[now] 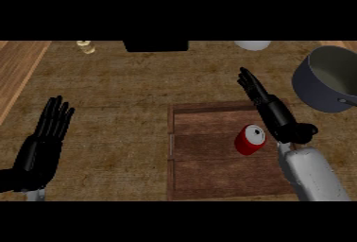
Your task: Pick the can from the tray and place it in the pot
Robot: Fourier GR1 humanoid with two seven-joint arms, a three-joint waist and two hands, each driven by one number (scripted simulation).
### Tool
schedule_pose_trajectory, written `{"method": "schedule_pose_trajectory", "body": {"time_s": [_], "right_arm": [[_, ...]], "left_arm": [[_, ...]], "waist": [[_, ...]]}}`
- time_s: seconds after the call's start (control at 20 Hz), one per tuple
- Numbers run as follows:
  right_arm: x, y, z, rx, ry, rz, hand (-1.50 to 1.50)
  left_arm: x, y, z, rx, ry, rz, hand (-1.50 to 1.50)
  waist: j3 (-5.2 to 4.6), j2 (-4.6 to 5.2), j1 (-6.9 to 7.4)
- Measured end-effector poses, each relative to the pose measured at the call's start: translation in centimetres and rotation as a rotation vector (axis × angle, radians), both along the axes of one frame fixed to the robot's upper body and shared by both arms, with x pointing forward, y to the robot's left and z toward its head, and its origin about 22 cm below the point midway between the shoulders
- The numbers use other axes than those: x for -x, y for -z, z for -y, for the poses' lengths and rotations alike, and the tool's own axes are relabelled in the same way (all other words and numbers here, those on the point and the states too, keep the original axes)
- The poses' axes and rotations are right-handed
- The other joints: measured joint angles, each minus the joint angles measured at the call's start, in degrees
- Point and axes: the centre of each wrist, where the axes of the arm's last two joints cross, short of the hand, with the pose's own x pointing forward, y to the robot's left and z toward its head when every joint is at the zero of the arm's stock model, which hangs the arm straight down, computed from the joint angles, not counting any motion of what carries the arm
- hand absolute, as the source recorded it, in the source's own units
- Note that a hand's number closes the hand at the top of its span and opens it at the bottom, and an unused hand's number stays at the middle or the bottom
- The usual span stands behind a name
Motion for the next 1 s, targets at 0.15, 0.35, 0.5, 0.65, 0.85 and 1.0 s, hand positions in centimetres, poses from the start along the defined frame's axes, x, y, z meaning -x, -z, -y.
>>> {"method": "schedule_pose_trajectory", "body": {"time_s": [0.15,0.35,0.5,0.65,0.85,1.0], "right_arm": [[-1.7,-2.3,0.7,-0.036,-0.158,0.029,1.5],[-3.7,-7.4,0.9,0.012,-0.429,0.144,1.5],[-5.3,-10.0,4.9,0.126,-0.447,0.219,-1.5],[-5.7,-11.3,7.3,0.179,-0.486,0.283,-1.5],[-5.5,-13.0,9.3,0.236,-0.494,0.371,-1.5],[-5.3,-14.2,10.0,0.339,-0.498,0.423,-1.5]], "left_arm": [[-0.8,-1.0,0.1,-0.022,-0.001,0.036,0.0],[-2.2,-2.5,0.4,-0.041,-0.01,0.075,0.0],[-3.3,-3.7,1.1,-0.041,-0.008,0.085,0.0],[-4.3,-4.3,1.7,-0.044,-0.009,0.086,0.0],[-5.2,-4.9,2.2,-0.04,-0.016,0.084,0.0],[-5.7,-5.3,2.6,-0.042,-0.013,0.079,0.0]], "waist": [[-0.46,1.31,1.02],[-0.69,2.15,2.54],[-0.68,3.21,3.13],[-0.59,3.79,3.25],[-0.54,4.02,3.25],[-0.58,3.96,3.53]]}}
